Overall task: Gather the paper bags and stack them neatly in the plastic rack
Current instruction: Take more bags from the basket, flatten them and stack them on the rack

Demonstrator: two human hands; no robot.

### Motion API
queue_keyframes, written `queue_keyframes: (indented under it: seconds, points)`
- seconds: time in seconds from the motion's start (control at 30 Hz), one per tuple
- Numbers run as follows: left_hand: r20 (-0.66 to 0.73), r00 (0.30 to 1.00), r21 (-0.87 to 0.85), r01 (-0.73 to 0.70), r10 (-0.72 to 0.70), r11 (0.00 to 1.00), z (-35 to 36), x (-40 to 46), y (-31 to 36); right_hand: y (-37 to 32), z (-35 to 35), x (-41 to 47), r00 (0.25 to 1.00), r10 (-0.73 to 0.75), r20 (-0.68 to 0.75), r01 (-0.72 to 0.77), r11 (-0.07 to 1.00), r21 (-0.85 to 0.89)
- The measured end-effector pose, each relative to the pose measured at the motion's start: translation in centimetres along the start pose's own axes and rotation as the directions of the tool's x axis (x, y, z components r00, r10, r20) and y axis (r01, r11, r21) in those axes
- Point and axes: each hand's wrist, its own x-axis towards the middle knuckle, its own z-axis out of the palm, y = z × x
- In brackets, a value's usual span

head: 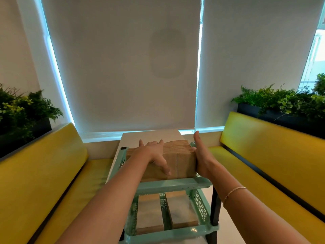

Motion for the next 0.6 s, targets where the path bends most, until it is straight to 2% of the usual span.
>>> queue_keyframes:
  seconds: [0.07, 0.1, 0.17, 0.2, 0.23, 0.3, 0.37, 0.4, 0.53, 0.6]
  points:
    - [-0.001, 1.0, -0.003, -0.003, 0.003, 1.0, 0.0, 0.0, 0.0, -0.4, 0.1, 0.0, 0.996, -0.087, -0.013, 0.081, 0.966, -0.245]
    - [-0.004, 1.0, -0.002, -0.002, 0.002, 1.0, 0.0, -0.1, 0.0, -0.9, 0.3, 0.1, 0.983, -0.181, -0.025, 0.155, 0.899, -0.409]
    - [-0.008, 1.0, 0.004, -0.002, 0.002, 1.0, 0.1, -0.1, -0.1, -2.5, 1.0, 0.1, 0.932, -0.361, -0.008, 0.249, 0.658, -0.711]
    - [-0.008, 1.0, 0.006, -0.004, 0.004, 1.0, 0.1, 0.0, -0.1, -3.1, 1.2, 0.4, 0.923, -0.383, 0.039, 0.261, 0.547, -0.796]
    - [-0.006, 1.0, 0.01, -0.005, 0.005, 1.0, 0.1, 0.0, -0.1, -3.6, 1.7, 0.5, 0.921, -0.372, 0.113, 0.281, 0.437, -0.854]
    - [-0.002, 1.0, 0.027, -0.005, 0.005, 1.0, 0.2, 0.1, -0.3, -4.0, 2.7, 0.9, 0.942, -0.232, 0.242, 0.291, 0.21, -0.934]
    - [-0.006, 1.0, 0.025, -0.005, 0.005, 1.0, 0.3, 0.2, -0.4, -3.5, 3.0, 1.5, 0.963, -0.056, 0.264, 0.264, -0.003, -0.965]
    - [-0.014, 1.0, 0.02, -0.01, 0.01, 1.0, 0.4, 0.2, -0.4, -3.4, 2.8, 1.7, 0.967, -0.002, 0.256, 0.255, -0.056, -0.965]
    - [-0.046, 0.998, 0.007, -0.039, 0.04, 0.999, 0.5, 0.5, -1.1, -4.2, 2.0, 1.6, 0.956, 0.085, 0.279, 0.288, -0.124, -0.949]
    - [-0.051, 0.998, -0.011, -0.046, 0.045, 0.999, 0.7, 0.4, -1.8, -4.4, 1.5, 1.6, 0.948, 0.074, 0.309, 0.315, -0.095, -0.944]
